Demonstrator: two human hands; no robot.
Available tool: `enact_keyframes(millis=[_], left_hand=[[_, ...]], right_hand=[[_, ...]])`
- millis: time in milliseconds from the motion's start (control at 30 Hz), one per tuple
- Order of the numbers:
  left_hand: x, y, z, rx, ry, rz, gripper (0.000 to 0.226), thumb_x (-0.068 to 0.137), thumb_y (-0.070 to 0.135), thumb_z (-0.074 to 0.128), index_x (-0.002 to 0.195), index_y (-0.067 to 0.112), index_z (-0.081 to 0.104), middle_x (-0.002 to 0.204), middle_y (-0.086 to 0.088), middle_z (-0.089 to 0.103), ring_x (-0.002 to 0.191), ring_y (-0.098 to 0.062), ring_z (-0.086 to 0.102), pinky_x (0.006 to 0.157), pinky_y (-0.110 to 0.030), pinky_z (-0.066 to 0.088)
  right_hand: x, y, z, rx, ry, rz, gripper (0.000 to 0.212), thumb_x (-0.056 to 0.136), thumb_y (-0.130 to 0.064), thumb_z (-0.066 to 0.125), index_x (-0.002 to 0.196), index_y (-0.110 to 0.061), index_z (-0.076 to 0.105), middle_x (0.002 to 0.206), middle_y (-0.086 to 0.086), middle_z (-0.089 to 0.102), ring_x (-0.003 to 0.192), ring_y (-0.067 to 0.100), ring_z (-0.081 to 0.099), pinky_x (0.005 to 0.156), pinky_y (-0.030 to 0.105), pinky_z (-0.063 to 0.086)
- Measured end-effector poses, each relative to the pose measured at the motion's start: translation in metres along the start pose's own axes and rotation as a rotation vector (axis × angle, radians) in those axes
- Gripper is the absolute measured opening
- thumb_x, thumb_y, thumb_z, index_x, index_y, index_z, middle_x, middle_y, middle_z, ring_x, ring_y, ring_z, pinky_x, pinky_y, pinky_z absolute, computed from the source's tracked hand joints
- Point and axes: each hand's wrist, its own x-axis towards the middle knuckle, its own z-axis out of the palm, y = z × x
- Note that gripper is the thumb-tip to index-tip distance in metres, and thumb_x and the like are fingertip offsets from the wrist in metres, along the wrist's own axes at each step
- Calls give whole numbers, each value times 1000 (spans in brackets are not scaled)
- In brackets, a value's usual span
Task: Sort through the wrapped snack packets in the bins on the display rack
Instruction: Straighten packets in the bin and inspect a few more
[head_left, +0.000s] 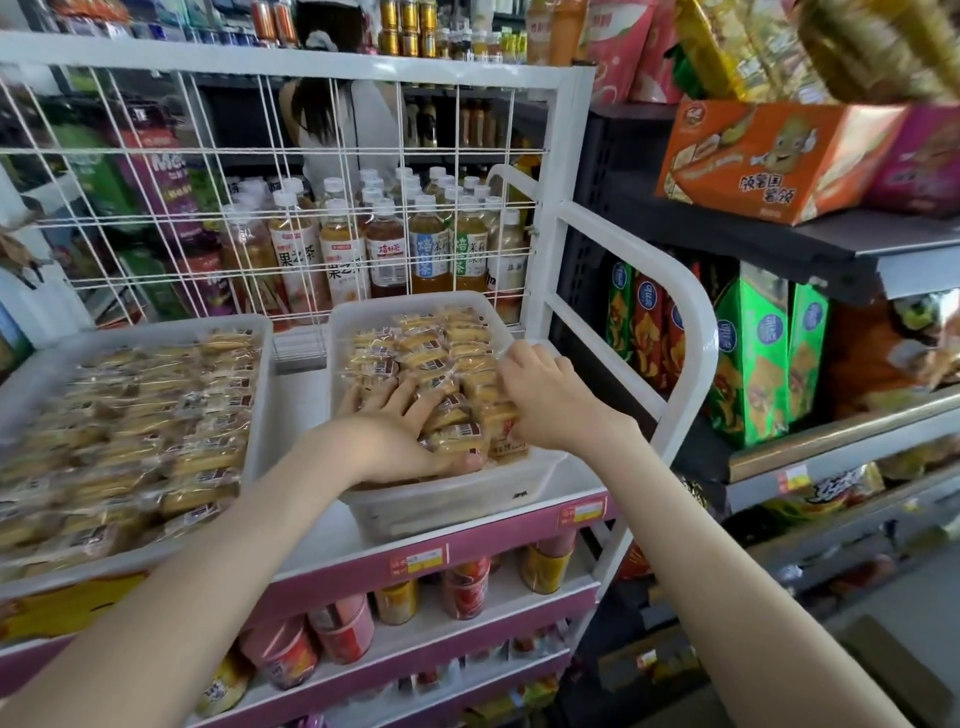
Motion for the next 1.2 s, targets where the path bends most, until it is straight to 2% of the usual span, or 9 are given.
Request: enact_keyframes(millis=[67, 167, 300, 400, 533, 733, 900, 1067, 1200], left_hand=[[1, 0, 1, -3, 8, -4, 107, 68, 91, 24, 151, 36, -16, 159, 3, -24, 147, -20, -19, 118, -52, -11], [2, 1, 2, -16, 23, -3, 107, 69, 92, 26, 151, 36, -15, 159, 3, -24, 148, -21, -18, 117, -52, -12], [-6, 2, -1, -65, 67, 15, 105, 71, 90, 28, 153, 34, -6, 161, 3, -16, 149, -22, -12, 118, -54, -8], [-24, 4, -2, -119, 223, 39, 92, 81, 81, 24, 155, 29, 9, 163, -1, 4, 149, -25, 8, 120, -51, 3], [-62, -8, 9, -172, 472, 6, 75, 91, 66, 34, 151, 22, 27, 157, -3, 29, 139, -26, 35, 115, -45, 30], [-156, -44, 59, -229, 610, -256, 75, 91, 64, 40, 151, 22, 27, 158, 1, 24, 143, -24, 27, 116, -41, 25], [-227, -90, 106, -189, 643, -430, 68, 90, 59, 46, 146, 21, 38, 151, -5, 38, 135, -28, 39, 110, -44, 33], [-256, -136, 125, -92, 705, -496, 59, 90, 46, 58, 137, 10, 50, 141, -13, 48, 129, -34, 46, 108, -52, 35], [-253, -172, 127, 67, 774, -440, 52, 91, 44, 57, 128, 7, 58, 135, -18, 54, 128, -37, 48, 108, -60, 30]], right_hand=[[2, 2, 4, 121, -12, -13, 70, 76, -4, 69, 136, -13, 33, 139, 9, 38, 123, 28, 41, 101, 43, 39], [6, 6, 5, 190, -153, -57, 75, 82, -4, 64, 147, -21, 31, 148, 3, 40, 132, 25, 42, 106, 39, 37], [5, 4, 0, 98, -240, -51, 80, 88, -12, 61, 153, -21, 15, 159, -1, 20, 144, 19, 22, 118, 46, 8], [-5, 2, -6, 235, -146, -9, 77, 89, -22, 60, 152, -22, 17, 159, 0, 18, 146, 19, 16, 118, 49, -1], [-35, -20, -18, 373, 40, -51, 70, 93, -25, 57, 152, -20, 20, 159, 3, 18, 146, 20, 14, 118, 37, 6], [-69, -91, -13, 498, 85, -240, 68, 94, -22, 56, 151, -18, 21, 157, 6, 25, 143, 24, 22, 117, 41, 17], [-83, -146, 4, 536, -6, -427, 63, 97, -25, 53, 151, -21, 21, 158, -1, 19, 146, 17, 14, 119, 37, 9], [-78, -183, 7, 581, 26, -496, 58, 97, -23, 53, 149, -22, 27, 155, 0, 28, 143, 17, 22, 118, 40, 15], [-49, -214, -1, 592, 64, -515, 50, 98, -22, 53, 145, -18, 38, 150, 3, 39, 140, 19, 31, 115, 30, 20]])
